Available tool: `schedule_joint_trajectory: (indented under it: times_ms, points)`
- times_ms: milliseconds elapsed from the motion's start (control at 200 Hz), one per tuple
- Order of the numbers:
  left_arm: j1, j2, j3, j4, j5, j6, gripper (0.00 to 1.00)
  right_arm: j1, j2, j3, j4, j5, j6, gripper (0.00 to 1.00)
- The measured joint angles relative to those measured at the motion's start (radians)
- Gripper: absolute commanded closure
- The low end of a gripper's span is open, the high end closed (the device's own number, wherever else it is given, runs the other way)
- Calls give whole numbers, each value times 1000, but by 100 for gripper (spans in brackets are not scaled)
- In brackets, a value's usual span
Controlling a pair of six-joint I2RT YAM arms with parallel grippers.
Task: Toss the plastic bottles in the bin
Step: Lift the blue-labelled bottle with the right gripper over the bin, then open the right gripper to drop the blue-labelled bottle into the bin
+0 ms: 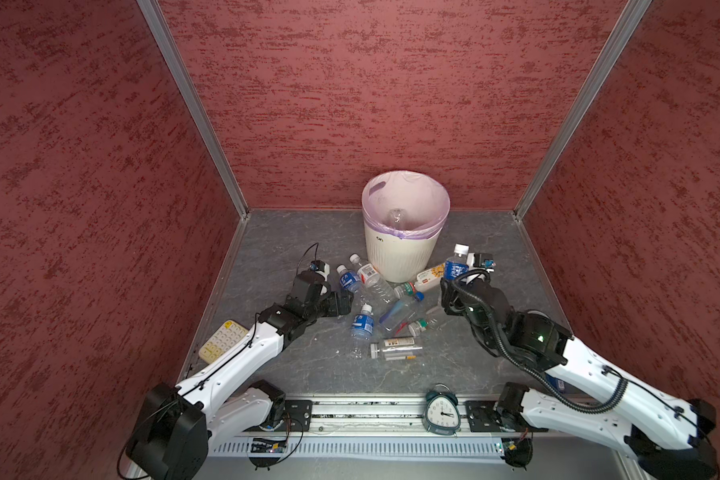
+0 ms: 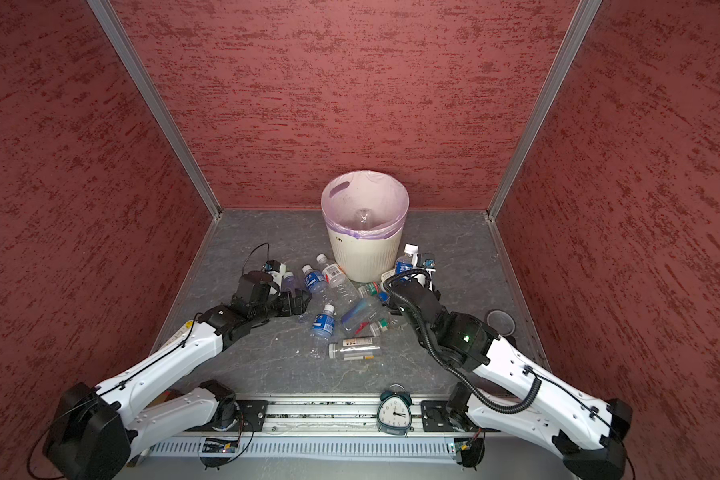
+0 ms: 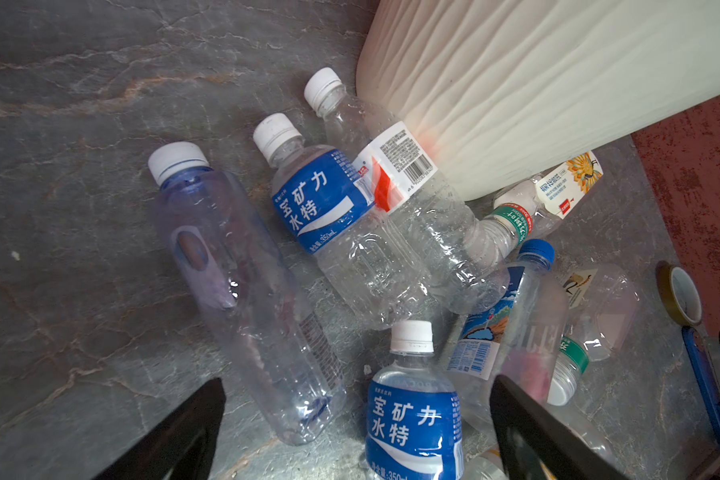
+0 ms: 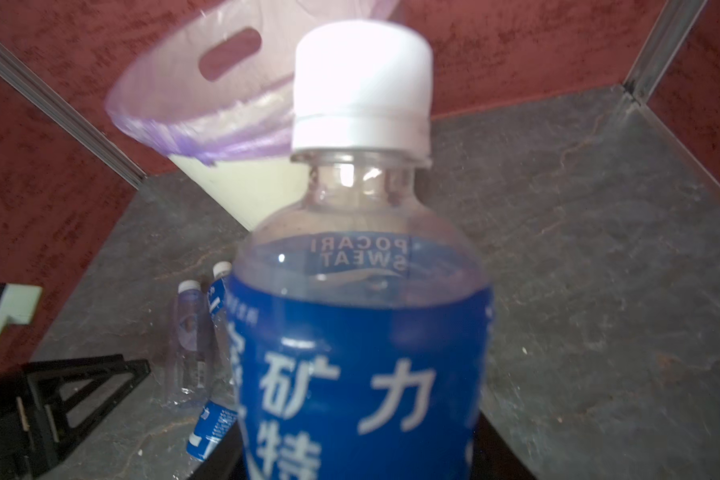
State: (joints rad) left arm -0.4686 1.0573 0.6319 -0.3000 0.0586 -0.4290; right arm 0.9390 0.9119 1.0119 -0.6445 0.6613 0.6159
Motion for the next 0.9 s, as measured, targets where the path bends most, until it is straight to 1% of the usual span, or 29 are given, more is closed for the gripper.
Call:
schedule_joint_trajectory:
  times_ms: [200,316,376,416,436,481,501,546,606,681,752,817,897]
  points:
    - [23,-19,-16,-5,14,-12,0,2,87,147,165,42,-186,46]
    - [28,-20,-16,-15,18,-13,0,-15,201,286,275,48,-314,46]
    - [31,-26,-18,-21,19,-15,0,-51,295,401,314,30,-369,45]
    - [32,-34,-20,-24,19,-16,0,-97,375,495,338,5,-397,45]
    - [33,-39,-21,-26,19,-17,0,-117,408,539,338,-8,-407,43]
    - [34,-50,-23,-31,19,-19,0,-174,508,658,350,-37,-430,35]
    - [34,-56,-24,-32,19,-21,0,-199,556,719,345,-49,-440,30]
    - [36,-69,-27,-38,19,-25,0,-252,673,863,335,-77,-454,12]
    - [38,-92,-36,-43,19,-31,0,-313,845,1089,285,-109,-462,2]
    - [39,-126,-51,-52,19,-40,0,-364,1049,1361,198,-142,-463,1]
    - [39,-161,-65,-66,18,-51,0,-394,1184,1532,101,-148,-463,1]
    - [39,-195,-77,-83,18,-57,0,-411,1241,1585,30,-153,-462,1]
    - [39,-228,-84,-102,13,-65,0,-415,1240,1563,-22,-162,-459,1]
